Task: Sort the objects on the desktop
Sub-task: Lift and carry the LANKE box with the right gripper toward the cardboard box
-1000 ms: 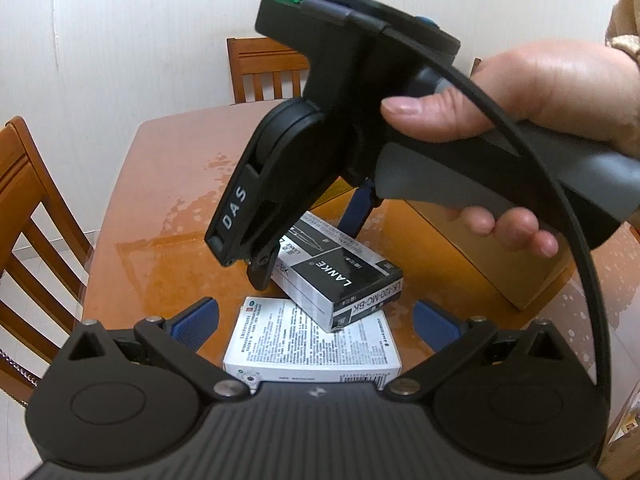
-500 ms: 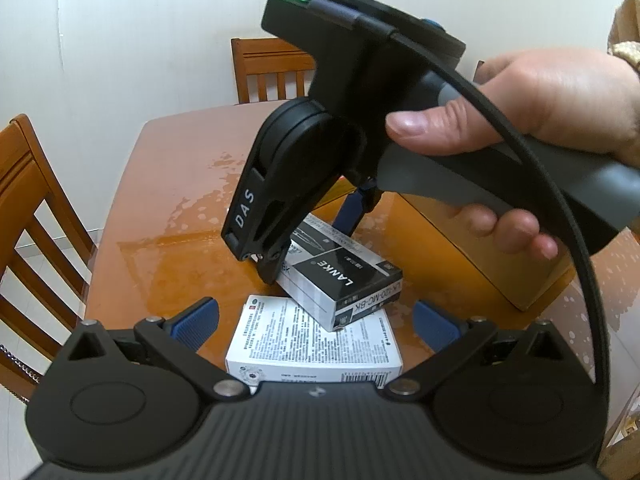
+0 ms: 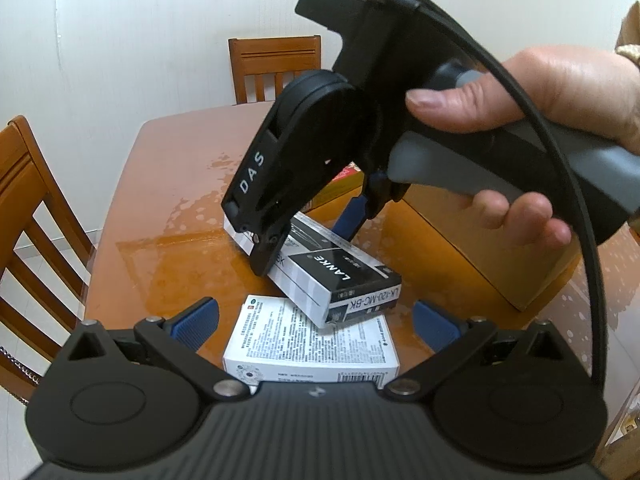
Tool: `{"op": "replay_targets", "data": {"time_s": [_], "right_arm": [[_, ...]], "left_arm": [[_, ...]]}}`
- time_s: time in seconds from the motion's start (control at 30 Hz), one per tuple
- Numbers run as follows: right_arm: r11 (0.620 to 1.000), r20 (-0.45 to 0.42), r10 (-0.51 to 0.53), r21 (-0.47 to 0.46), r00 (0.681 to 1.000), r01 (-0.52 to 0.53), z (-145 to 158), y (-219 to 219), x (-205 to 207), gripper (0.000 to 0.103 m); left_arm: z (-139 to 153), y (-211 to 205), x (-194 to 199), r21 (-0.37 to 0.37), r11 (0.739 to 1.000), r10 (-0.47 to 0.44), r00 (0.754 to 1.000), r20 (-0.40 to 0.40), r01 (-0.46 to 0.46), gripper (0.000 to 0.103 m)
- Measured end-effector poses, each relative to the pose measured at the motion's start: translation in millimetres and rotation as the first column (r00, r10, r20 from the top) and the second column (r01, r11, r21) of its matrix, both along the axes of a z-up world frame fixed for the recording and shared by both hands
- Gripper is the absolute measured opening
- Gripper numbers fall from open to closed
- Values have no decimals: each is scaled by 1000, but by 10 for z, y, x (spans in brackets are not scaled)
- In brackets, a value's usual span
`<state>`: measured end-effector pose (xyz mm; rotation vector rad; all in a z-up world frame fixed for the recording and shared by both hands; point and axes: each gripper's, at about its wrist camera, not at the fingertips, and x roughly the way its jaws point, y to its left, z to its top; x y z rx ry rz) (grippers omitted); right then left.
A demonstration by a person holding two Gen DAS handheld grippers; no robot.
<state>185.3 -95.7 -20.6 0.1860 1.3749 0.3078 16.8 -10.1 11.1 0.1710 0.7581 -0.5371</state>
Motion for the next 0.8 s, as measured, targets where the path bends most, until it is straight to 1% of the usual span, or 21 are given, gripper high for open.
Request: {"op": "replay_targets", "data": {"time_s": [0.37, 0.5, 0.67, 0.8], "right_arm": [[997, 8, -27, 78, 1000, 26, 113, -129, -67, 71], [993, 26, -32, 111, 999, 29, 200, -190, -108, 71], [984, 44, -41, 173, 998, 33, 327, -270, -162, 71], [967, 55, -62, 250, 997, 46, 450, -404, -227, 71]], "left_arm": [[3, -26, -33, 11, 1000, -7, 1000, 11, 7, 103], [35, -48, -55, 18, 1000, 2, 1000, 19, -2, 103], [110, -91, -92, 25, 999, 29, 999, 39, -30, 103], [210, -128, -147, 27, 998, 54, 996, 68, -56, 103]]}}
